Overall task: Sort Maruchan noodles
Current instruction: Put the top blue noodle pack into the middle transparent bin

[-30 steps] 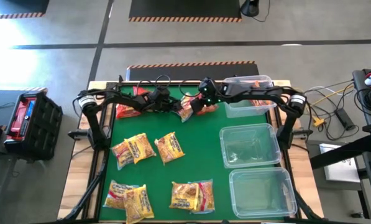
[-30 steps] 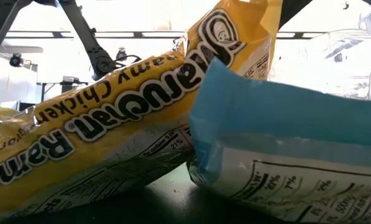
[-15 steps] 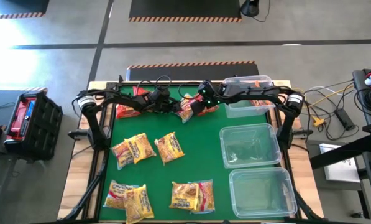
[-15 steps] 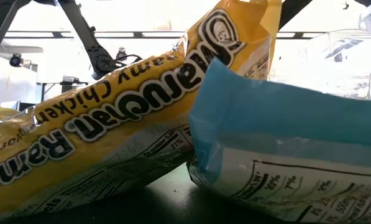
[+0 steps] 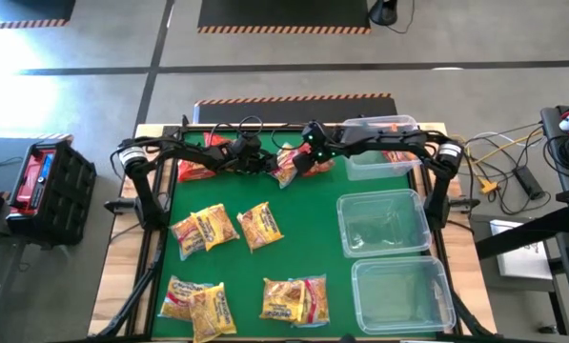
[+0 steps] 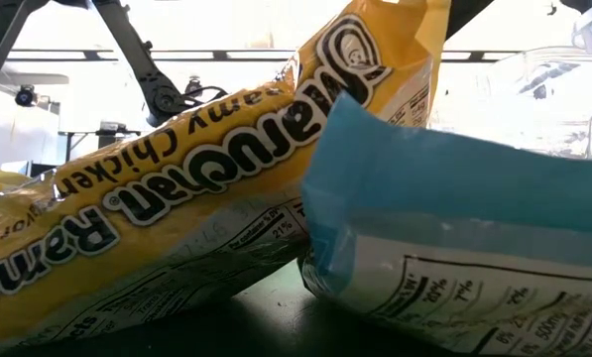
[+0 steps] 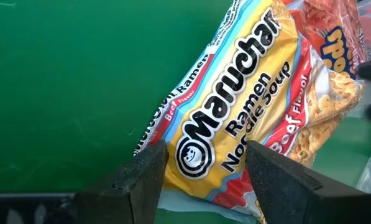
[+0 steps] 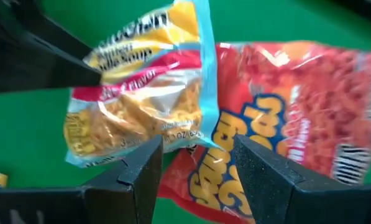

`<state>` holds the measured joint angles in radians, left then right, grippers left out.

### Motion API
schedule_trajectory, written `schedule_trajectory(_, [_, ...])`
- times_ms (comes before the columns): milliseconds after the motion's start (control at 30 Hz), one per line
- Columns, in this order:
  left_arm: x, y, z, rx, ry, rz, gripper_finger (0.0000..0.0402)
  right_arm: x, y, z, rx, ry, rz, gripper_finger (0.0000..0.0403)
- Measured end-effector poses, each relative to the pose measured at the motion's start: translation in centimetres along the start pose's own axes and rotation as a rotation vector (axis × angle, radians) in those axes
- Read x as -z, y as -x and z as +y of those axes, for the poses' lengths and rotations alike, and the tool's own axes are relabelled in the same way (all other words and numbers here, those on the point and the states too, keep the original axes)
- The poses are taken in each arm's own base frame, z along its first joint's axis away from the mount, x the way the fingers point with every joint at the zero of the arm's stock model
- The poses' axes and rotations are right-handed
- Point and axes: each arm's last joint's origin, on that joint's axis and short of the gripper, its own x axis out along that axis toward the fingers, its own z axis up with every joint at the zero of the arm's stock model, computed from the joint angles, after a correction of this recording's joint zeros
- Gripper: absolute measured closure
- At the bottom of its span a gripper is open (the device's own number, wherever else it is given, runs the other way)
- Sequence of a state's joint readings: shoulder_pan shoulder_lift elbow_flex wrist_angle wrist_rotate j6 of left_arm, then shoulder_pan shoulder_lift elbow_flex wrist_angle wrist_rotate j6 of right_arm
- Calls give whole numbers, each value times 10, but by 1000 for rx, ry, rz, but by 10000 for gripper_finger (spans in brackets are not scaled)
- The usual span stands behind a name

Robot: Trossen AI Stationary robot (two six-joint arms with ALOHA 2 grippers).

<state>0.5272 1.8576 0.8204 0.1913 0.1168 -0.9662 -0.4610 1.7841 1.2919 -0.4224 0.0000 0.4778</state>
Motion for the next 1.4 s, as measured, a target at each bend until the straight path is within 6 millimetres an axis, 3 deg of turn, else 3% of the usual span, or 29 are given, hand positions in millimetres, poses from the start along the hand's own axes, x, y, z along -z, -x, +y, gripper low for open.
schedule_trajectory(333, [3, 0, -2, -3, 3, -3, 197, -10, -23, 7, -42, 0, 40, 218])
schedule_trajectory(700, [4, 0, -1, -5, 5, 14, 198, -26, -23, 18, -124, -4, 31, 218])
schedule_trajectory(967, [4, 0, -1, -3, 4, 12, 198, -21, -29, 17, -113, -24, 75, 219])
schedule_trajectory(1400, [4, 0, -2, 1, 2, 6, 198, -15, -33, 14, -94, -25, 139, 319])
